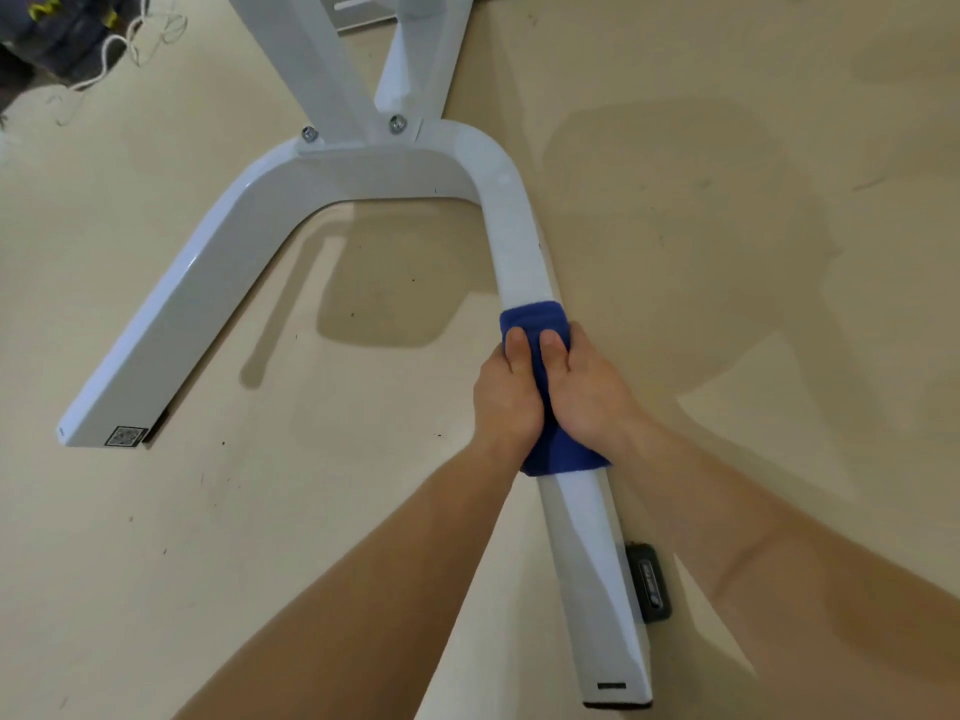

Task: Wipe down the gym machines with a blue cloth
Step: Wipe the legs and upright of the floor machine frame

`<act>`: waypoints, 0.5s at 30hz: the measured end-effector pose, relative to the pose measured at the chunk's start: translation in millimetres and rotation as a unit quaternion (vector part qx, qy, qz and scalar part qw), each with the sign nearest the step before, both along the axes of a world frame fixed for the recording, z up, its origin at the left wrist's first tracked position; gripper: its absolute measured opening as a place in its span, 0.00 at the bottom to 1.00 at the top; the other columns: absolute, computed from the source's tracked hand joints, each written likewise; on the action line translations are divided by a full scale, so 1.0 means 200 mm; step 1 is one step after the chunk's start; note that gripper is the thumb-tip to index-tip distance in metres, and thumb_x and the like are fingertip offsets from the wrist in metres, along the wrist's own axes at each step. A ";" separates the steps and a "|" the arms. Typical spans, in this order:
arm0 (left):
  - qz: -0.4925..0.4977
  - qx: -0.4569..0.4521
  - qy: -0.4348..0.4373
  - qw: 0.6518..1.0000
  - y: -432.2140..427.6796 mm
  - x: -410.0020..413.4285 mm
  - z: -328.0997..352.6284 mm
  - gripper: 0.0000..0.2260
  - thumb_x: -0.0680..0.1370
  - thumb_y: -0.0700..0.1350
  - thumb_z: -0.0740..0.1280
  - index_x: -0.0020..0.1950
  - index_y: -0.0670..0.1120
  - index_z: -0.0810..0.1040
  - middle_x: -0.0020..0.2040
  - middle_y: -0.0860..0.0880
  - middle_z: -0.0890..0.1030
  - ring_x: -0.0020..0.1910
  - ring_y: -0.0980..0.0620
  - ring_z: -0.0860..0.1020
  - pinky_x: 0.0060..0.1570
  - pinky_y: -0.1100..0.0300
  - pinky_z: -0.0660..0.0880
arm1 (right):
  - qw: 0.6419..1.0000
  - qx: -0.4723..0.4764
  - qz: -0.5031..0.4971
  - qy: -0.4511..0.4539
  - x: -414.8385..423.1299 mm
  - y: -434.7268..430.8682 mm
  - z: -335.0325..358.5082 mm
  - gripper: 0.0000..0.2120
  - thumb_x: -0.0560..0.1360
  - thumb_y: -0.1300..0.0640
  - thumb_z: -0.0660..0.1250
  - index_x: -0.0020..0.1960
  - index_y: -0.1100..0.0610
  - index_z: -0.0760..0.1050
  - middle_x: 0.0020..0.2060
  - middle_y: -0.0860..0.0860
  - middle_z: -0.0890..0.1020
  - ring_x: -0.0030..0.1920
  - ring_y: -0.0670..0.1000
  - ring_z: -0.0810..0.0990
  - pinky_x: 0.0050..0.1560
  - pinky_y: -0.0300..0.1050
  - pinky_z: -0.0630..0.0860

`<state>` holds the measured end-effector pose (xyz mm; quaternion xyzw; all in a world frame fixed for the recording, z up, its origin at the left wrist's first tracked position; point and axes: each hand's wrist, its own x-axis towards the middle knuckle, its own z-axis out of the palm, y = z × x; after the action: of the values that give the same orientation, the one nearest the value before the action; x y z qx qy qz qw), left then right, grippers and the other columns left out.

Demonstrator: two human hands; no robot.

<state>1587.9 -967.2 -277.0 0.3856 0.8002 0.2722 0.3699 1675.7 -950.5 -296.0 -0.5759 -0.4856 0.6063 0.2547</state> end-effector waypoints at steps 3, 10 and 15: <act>0.009 0.000 0.007 1.000 0.15 -0.04 0.00 0.25 0.85 0.57 0.49 0.50 0.42 0.79 0.45 0.45 0.83 0.45 0.45 0.80 0.52 0.48 0.77 | 1.000 0.006 0.008 -0.003 -0.04 0.16 -0.02 0.20 0.84 0.43 0.50 0.61 0.57 0.70 0.51 0.52 0.80 0.49 0.51 0.79 0.52 0.48 0.73; 0.012 0.039 0.017 0.999 0.56 -0.14 -0.03 0.25 0.85 0.56 0.50 0.46 0.40 0.78 0.39 0.45 0.80 0.39 0.46 0.78 0.45 0.49 0.76 | 0.998 0.037 0.022 -0.044 -0.15 0.58 0.01 0.23 0.84 0.45 0.49 0.65 0.61 0.69 0.59 0.57 0.79 0.56 0.57 0.77 0.54 0.48 0.69; 0.027 0.035 0.039 0.998 0.83 -0.19 -0.01 0.22 0.85 0.56 0.50 0.40 0.45 0.74 0.38 0.47 0.77 0.39 0.46 0.76 0.47 0.50 0.75 | 0.994 0.060 0.042 -0.086 -0.21 0.82 0.05 0.24 0.85 0.47 0.47 0.65 0.64 0.70 0.60 0.60 0.78 0.55 0.58 0.77 0.51 0.45 0.66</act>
<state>1549.3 -800.2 -278.5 0.3871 0.8138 0.2952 0.3174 1633.0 -786.7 -286.8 -0.5885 -0.5650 0.5346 0.2207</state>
